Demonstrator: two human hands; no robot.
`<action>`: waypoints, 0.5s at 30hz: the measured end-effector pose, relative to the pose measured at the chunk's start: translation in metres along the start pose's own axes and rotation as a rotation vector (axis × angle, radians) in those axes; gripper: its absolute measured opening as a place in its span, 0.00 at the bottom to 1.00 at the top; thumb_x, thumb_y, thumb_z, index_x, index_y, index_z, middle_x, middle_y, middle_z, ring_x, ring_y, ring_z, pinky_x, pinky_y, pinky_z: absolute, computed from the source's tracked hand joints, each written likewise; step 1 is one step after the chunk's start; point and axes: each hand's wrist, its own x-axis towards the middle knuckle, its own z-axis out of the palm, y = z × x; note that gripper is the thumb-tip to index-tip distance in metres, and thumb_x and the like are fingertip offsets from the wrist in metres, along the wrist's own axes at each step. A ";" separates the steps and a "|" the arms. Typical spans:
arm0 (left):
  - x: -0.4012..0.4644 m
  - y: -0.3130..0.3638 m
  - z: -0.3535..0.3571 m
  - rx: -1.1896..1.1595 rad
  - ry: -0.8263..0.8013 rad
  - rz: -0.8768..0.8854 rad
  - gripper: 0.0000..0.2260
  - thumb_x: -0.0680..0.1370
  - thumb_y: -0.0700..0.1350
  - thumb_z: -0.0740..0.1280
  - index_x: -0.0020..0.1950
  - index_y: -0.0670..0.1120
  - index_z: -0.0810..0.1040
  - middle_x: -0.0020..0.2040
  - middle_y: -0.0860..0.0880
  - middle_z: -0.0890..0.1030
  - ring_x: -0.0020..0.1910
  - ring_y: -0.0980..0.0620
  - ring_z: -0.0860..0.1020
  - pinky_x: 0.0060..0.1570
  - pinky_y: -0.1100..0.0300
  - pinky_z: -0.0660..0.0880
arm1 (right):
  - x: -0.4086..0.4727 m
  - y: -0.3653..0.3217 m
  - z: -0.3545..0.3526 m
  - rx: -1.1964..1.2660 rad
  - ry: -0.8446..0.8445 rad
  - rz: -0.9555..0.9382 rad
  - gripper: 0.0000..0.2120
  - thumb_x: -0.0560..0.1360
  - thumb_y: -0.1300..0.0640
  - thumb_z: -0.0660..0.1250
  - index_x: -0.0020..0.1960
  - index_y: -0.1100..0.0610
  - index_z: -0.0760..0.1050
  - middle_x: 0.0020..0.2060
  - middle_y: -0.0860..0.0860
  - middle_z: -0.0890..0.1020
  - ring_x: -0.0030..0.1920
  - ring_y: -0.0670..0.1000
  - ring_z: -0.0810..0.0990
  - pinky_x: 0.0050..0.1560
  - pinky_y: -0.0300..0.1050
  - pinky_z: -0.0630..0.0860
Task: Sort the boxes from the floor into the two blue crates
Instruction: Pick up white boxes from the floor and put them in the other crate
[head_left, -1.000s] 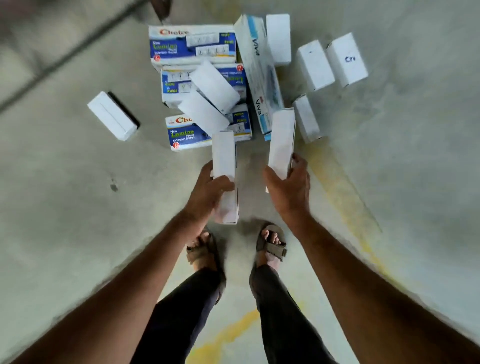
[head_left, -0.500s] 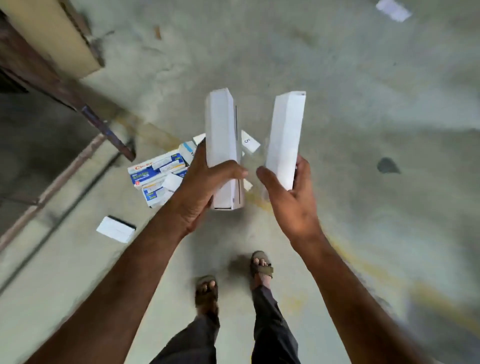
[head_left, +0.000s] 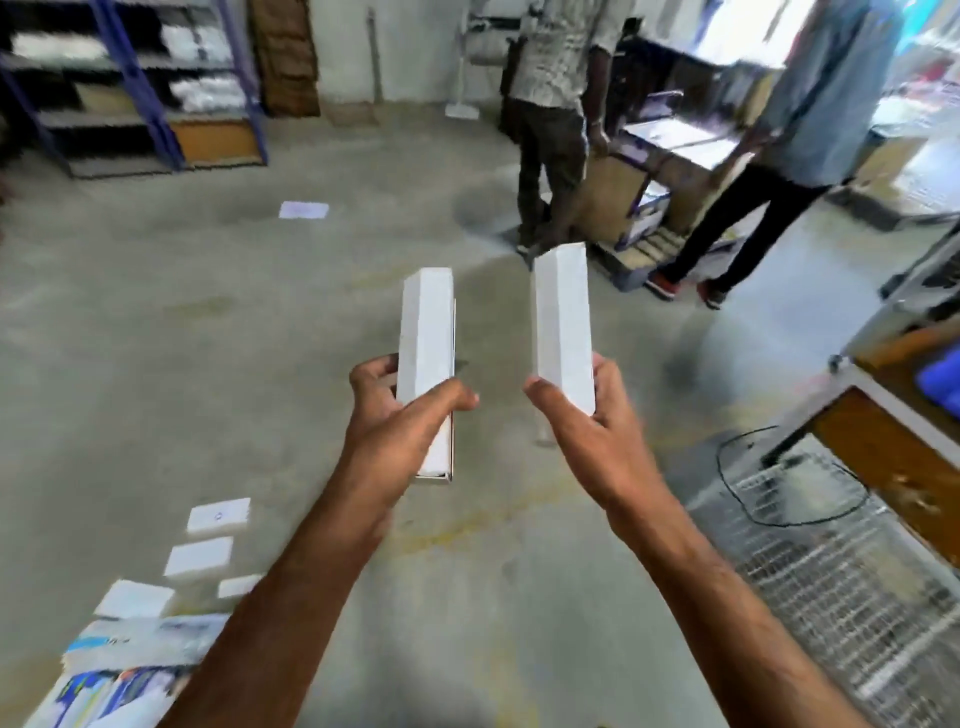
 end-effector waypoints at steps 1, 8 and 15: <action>-0.003 0.007 0.032 0.026 -0.043 0.028 0.37 0.57 0.56 0.75 0.63 0.56 0.67 0.52 0.58 0.80 0.44 0.61 0.81 0.39 0.58 0.75 | 0.004 0.002 -0.030 0.006 0.059 0.000 0.30 0.68 0.36 0.69 0.67 0.43 0.69 0.58 0.44 0.79 0.43 0.36 0.81 0.41 0.39 0.78; -0.036 0.030 0.265 0.082 -0.354 0.045 0.37 0.57 0.58 0.75 0.64 0.55 0.67 0.53 0.55 0.80 0.50 0.55 0.81 0.41 0.57 0.74 | 0.027 0.034 -0.251 -0.041 0.379 0.024 0.33 0.69 0.34 0.67 0.71 0.45 0.67 0.60 0.45 0.77 0.50 0.39 0.80 0.45 0.41 0.79; -0.081 0.044 0.472 0.082 -0.656 -0.044 0.43 0.54 0.61 0.77 0.67 0.50 0.70 0.56 0.47 0.82 0.51 0.48 0.83 0.40 0.55 0.77 | 0.046 0.056 -0.428 0.005 0.622 0.122 0.35 0.69 0.32 0.66 0.72 0.44 0.65 0.61 0.47 0.77 0.58 0.48 0.79 0.60 0.56 0.79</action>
